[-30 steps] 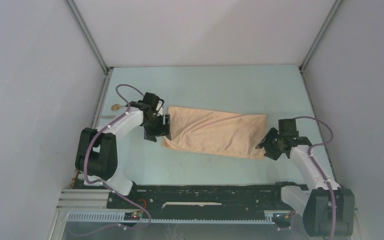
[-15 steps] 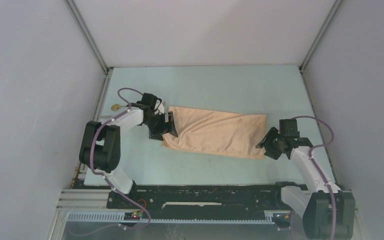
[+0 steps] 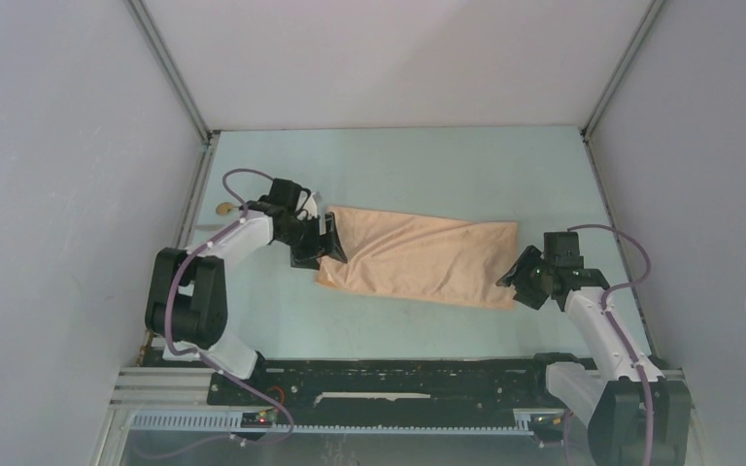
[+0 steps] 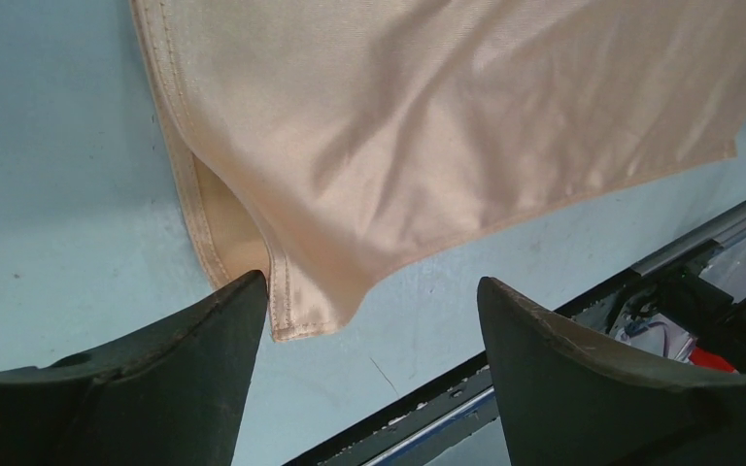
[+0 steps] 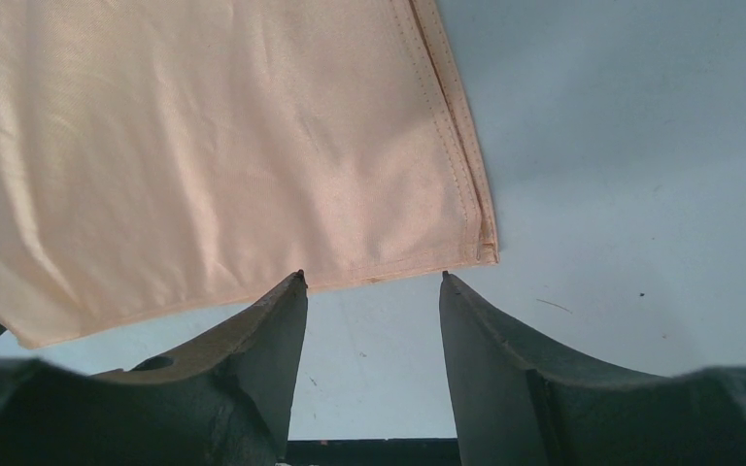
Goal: Fold the napkin into a case and place the utensils inside
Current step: Smooth out the rectangle-folded napkin at the center of the board.
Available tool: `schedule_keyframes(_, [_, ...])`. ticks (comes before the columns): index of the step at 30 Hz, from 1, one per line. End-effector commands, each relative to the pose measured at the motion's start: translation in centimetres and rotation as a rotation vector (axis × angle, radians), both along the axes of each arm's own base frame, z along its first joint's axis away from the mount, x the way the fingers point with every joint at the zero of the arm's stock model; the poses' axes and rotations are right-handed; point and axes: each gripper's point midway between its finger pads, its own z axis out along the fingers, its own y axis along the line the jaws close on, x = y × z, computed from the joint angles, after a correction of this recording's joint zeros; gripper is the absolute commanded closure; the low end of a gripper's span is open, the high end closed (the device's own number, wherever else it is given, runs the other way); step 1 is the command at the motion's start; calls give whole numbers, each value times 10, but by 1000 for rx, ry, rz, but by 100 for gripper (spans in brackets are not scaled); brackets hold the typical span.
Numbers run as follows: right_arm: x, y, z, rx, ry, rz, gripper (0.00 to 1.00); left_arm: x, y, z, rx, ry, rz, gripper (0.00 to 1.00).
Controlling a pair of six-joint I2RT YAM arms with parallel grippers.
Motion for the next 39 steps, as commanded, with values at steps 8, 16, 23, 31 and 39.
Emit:
schedule_keyframes(8, [3,10,5,4,-35,58,39,1,49,13,232,-80,113,15])
schedule_keyframes(16, [13,40,11,108,-82,184,33,-9,-1,13,40,-29,42,26])
schedule_keyframes(23, [21,44,-11,149,-19,209,29,-1,-3,-5,63,-18,79,39])
schedule_keyframes(31, [10,14,-30,51,56,59,28,9,2,-30,121,35,107,31])
schedule_keyframes(39, [6,-6,-38,2,73,-15,28,24,-2,-23,115,7,119,26])
